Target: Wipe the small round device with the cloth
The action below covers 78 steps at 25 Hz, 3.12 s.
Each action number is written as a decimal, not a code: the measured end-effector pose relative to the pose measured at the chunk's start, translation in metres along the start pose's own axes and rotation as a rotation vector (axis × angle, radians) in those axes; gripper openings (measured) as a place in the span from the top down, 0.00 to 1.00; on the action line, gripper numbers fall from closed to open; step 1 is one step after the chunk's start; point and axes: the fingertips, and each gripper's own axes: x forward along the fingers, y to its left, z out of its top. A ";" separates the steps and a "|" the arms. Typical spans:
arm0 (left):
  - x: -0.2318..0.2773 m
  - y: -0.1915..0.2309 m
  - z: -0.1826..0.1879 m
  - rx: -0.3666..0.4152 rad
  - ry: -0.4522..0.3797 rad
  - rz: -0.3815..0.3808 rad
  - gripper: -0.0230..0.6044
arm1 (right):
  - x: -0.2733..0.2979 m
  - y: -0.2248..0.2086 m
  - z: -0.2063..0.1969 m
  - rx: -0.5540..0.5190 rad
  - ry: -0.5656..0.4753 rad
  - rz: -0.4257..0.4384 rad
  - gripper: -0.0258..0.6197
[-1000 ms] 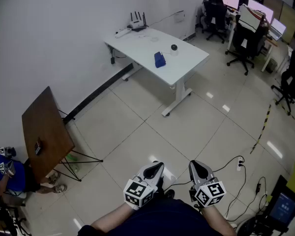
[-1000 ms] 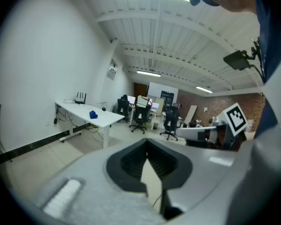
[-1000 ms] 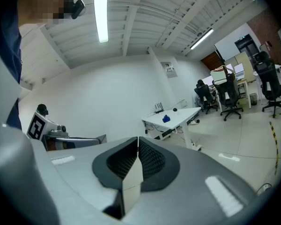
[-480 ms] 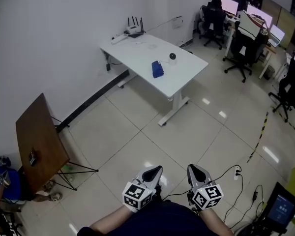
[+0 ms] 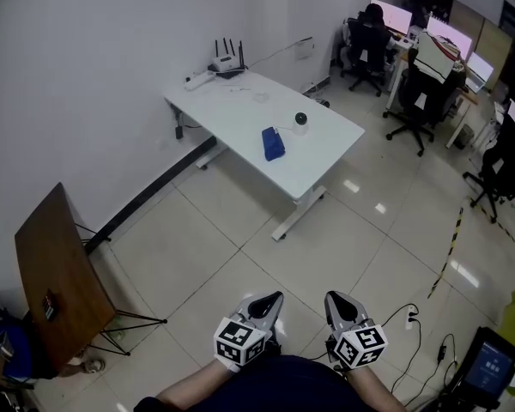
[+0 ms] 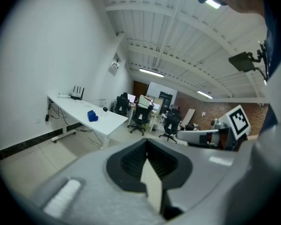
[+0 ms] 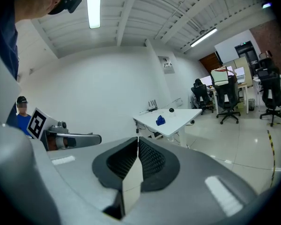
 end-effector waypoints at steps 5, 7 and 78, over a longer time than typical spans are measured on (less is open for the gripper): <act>0.014 0.042 0.015 -0.003 0.015 -0.017 0.96 | 0.048 0.005 0.014 0.030 0.026 0.008 0.93; 0.018 0.060 0.025 -0.011 0.002 -0.007 0.96 | 0.066 0.009 0.020 0.022 0.035 0.010 0.93; 0.370 0.303 0.191 0.008 0.041 0.092 0.96 | 0.437 -0.244 0.170 0.093 0.126 0.049 0.93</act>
